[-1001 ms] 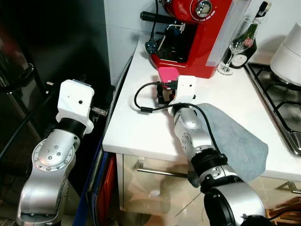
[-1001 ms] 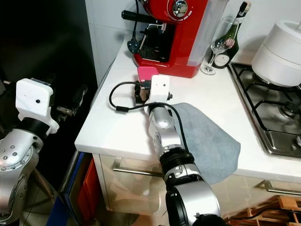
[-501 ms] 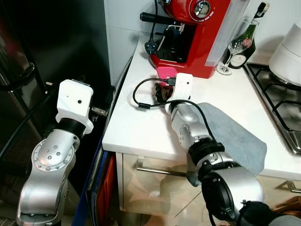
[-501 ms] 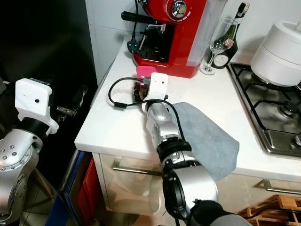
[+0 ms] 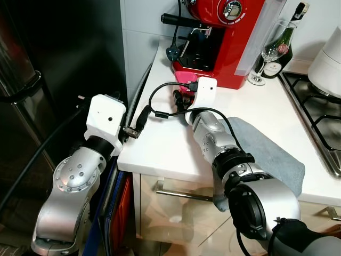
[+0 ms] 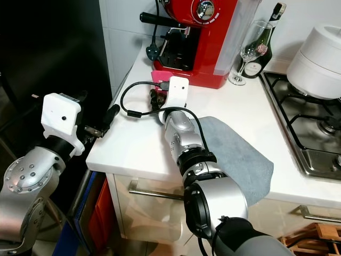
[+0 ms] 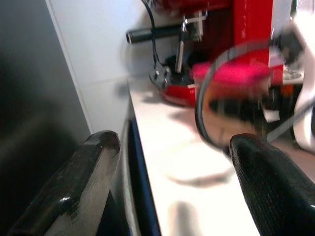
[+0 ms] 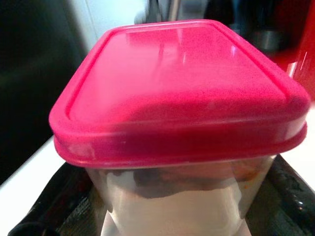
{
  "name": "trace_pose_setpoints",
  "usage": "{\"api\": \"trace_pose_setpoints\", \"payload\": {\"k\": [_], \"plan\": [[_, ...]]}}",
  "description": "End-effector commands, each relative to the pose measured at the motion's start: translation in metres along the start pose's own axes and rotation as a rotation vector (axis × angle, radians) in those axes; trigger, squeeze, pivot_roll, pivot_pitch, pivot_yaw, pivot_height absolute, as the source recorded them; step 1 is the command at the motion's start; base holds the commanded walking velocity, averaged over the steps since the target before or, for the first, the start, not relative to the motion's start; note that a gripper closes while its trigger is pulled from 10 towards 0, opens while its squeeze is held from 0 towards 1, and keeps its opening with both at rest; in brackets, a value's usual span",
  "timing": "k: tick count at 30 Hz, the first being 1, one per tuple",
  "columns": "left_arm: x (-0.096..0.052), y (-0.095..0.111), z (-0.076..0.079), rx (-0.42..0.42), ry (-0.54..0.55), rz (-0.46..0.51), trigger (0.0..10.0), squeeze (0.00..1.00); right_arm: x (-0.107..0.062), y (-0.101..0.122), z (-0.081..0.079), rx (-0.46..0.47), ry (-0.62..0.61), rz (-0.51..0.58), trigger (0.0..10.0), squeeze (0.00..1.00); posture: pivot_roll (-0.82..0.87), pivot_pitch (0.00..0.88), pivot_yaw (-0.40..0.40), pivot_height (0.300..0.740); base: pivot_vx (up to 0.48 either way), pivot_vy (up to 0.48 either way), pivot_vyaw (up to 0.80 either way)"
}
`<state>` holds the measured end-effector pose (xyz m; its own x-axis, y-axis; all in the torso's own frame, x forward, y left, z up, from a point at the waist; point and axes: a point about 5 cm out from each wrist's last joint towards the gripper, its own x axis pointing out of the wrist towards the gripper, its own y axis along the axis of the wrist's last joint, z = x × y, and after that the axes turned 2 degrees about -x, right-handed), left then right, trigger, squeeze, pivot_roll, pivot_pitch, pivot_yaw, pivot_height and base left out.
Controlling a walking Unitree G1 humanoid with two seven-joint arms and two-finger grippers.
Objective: Restocking fridge
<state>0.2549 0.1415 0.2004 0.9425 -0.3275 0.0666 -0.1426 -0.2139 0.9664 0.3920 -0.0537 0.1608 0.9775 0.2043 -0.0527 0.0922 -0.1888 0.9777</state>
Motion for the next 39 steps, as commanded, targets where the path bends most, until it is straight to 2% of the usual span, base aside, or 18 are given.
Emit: {"api": "trace_pose_setpoints", "payload": {"k": [1, 2, 3, 8, 10, 11, 13, 14, 15, 18, 20, 21, 22, 26, 27, 32, 35, 39], "plan": [[0.005, -0.003, 0.002, -0.012, 0.003, -0.009, 10.0, 0.0, 0.002, 0.033, 0.001, -0.074, 0.01, 0.178, 0.0, 0.0, 0.18, 0.0, -0.093, 0.74, 0.0, 0.0, 0.0], [0.008, -0.006, 0.0, -0.027, 0.035, -0.017, 10.0, 0.0, -0.002, 0.043, 0.006, -0.1, -0.001, 0.271, 0.0, 0.0, 0.17, 0.0, -0.095, 0.74, 0.0, 0.0, 0.0], [0.008, -0.006, 0.0, -0.027, 0.035, -0.017, 10.0, 0.0, -0.002, 0.043, 0.006, -0.1, -0.001, 0.271, 0.0, 0.0, 0.17, 0.0, -0.095, 0.74, 0.0, 0.0, 0.0], [0.015, -0.008, -0.002, -0.034, 0.076, 0.016, 10.0, 0.0, -0.02, 0.071, 0.022, -0.198, -0.082, 0.53, 0.0, 0.0, 0.13, 0.0, -0.082, 0.74, 0.0, 0.0, 0.0], [0.021, -0.008, -0.002, -0.025, 0.09, 0.03, 10.0, 0.0, -0.036, 0.087, 0.031, -0.269, -0.149, 0.677, 0.0, 0.0, 0.1, 0.0, -0.075, 0.74, 0.0, 0.0, 0.0], [0.021, -0.008, -0.002, -0.025, 0.09, 0.03, 10.0, 0.0, -0.036, 0.087, 0.031, -0.269, -0.149, 0.677, 0.0, 0.0, 0.1, 0.0, -0.075, 0.74, 0.0, 0.0, 0.0], [0.027, -0.008, -0.002, -0.032, 0.103, 0.047, 10.0, 0.0, -0.06, 0.091, 0.037, -0.373, -0.205, 0.791, 0.0, 0.0, 0.08, 0.0, -0.072, 0.74, 0.0, 0.0, 0.0], [0.027, -0.008, -0.002, -0.032, 0.103, 0.047, 10.0, 0.0, -0.06, 0.091, 0.037, -0.373, -0.205, 0.791, 0.0, 0.0, 0.08, 0.0, -0.072, 0.74, 0.0, 0.0, 0.0], [0.029, -0.008, -0.003, -0.056, 0.138, 0.075, 10.0, 0.0, -0.086, 0.068, 0.048, -0.452, -0.253, 0.777, 0.0, 0.0, 0.04, 0.0, -0.063, 0.74, 0.0, 0.0, 0.0], [0.029, -0.007, -0.007, -0.071, 0.193, 0.105, 10.0, 0.0, -0.111, 0.037, 0.062, -0.513, -0.284, 0.699, 0.0, 0.0, 0.03, 0.0, -0.062, 0.74, 0.0, 0.0, 0.0], [0.028, -0.004, -0.01, -0.045, 0.209, 0.121, 10.0, 0.0, -0.117, 0.03, 0.067, -0.526, -0.278, 0.682, 0.0, 0.0, 0.03, 0.0, -0.064, 0.74, 0.0, 0.0, 0.0], [0.027, 0.003, -0.016, 0.032, 0.233, 0.161, 10.0, 0.0, -0.125, 0.017, 0.078, -0.561, -0.284, 0.635, 0.0, 0.0, 0.02, 0.0, -0.057, 0.74, 0.0, 0.0, 0.0], [0.027, 0.008, -0.019, 0.047, 0.255, 0.18, 10.0, 0.0, -0.127, 0.015, 0.086, -0.56, -0.309, 0.611, 0.0, 0.0, 0.02, 0.0, -0.048, 0.74, 0.0, 0.0, 0.0], [0.03, 0.016, -0.023, 0.041, 0.28, 0.221, 10.0, 0.0, -0.128, 0.018, 0.087, -0.557, -0.347, 0.603, 0.0, 0.0, 0.01, 0.0, -0.033, 0.74, 0.0, 0.0, 0.0], [0.032, 0.02, -0.021, 0.04, 0.276, 0.239, 10.0, 0.0, -0.125, 0.023, 0.078, -0.541, -0.346, 0.625, 0.0, 0.0, 0.01, 0.0, -0.025, 0.74, 0.0, 0.0, 0.0], [0.037, 0.02, -0.018, 0.036, 0.274, 0.25, 10.0, 0.0, -0.117, 0.026, 0.065, -0.506, -0.332, 0.637, 0.0, 0.0, 0.01, 0.0, -0.014, 0.74, 0.0, 0.0, 0.0], [0.043, 0.02, -0.016, 0.057, 0.26, 0.251, 10.0, 0.0, -0.104, 0.024, 0.058, -0.429, -0.24, 0.605, 0.0, 0.0, 0.01, 0.0, -0.013, 0.74, -0.182, 0.0, 0.0], [0.047, 0.017, -0.018, 0.059, 0.257, 0.244, 10.0, 0.0, -0.098, 0.022, 0.055, -0.437, -0.215, 0.578, 0.0, 0.0, 0.0, 0.0, -0.01, 0.74, -0.284, 0.0, 0.0]]}}
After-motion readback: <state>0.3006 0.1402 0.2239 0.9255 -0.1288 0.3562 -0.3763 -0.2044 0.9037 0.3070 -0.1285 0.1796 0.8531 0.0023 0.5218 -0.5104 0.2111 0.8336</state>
